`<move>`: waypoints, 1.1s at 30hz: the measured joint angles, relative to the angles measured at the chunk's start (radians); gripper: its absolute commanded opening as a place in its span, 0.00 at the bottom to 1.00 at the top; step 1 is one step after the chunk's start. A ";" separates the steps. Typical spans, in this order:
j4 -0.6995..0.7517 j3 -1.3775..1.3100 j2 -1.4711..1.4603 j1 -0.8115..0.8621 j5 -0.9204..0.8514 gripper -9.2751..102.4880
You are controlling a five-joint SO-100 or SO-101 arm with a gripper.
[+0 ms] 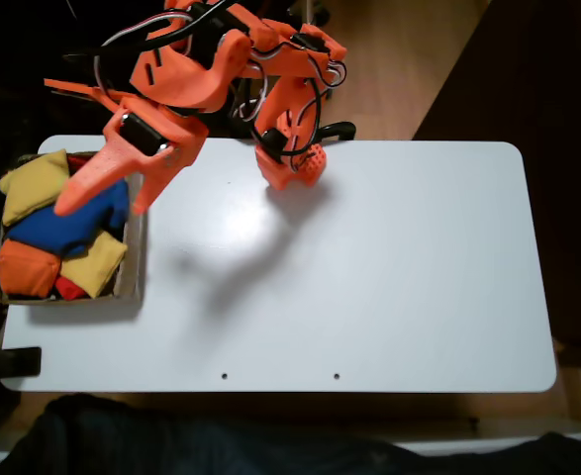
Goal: Grasp a bag and put it in the box.
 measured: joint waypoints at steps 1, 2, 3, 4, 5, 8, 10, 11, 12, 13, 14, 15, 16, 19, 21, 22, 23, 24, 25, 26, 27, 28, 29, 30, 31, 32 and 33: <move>-0.008 0.015 0.018 -0.018 0.003 0.82; -0.017 0.029 0.035 -0.041 0.006 0.82; -0.026 0.043 0.052 -0.060 0.011 0.82; -0.034 0.055 0.069 -0.078 0.015 0.82; -0.040 0.069 0.087 -0.098 0.021 0.82; -0.044 0.101 0.130 -0.155 0.037 0.82; -0.051 0.126 0.156 -0.193 0.046 0.82; -0.057 0.138 0.169 -0.212 0.049 0.82; -0.063 0.152 0.181 -0.229 0.054 0.82; -0.069 0.166 0.193 -0.244 0.055 0.82; -0.075 0.179 0.207 -0.259 0.055 0.81; -0.081 0.193 0.219 -0.273 0.055 0.80; -0.087 0.209 0.233 -0.290 0.055 0.78; -0.129 0.267 0.279 -0.328 0.055 0.71; -0.166 0.313 0.311 -0.356 0.055 0.66; -0.183 0.336 0.328 -0.368 0.055 0.65; -0.196 0.359 0.344 -0.382 0.055 0.63; -0.209 0.382 0.362 -0.396 0.055 0.61; -0.215 0.403 0.377 -0.411 0.055 0.59; -0.221 0.422 0.394 -0.425 0.055 0.56; -0.224 0.445 0.413 -0.440 0.057 0.51; -0.229 0.462 0.428 -0.457 0.061 0.48; -0.232 0.483 0.442 -0.474 0.067 0.48; -0.232 0.499 0.457 -0.489 0.077 0.47; -0.232 0.515 0.471 -0.503 0.084 0.47; -0.232 0.534 0.485 -0.520 0.094 0.46; -0.232 0.552 0.500 -0.537 0.100 0.43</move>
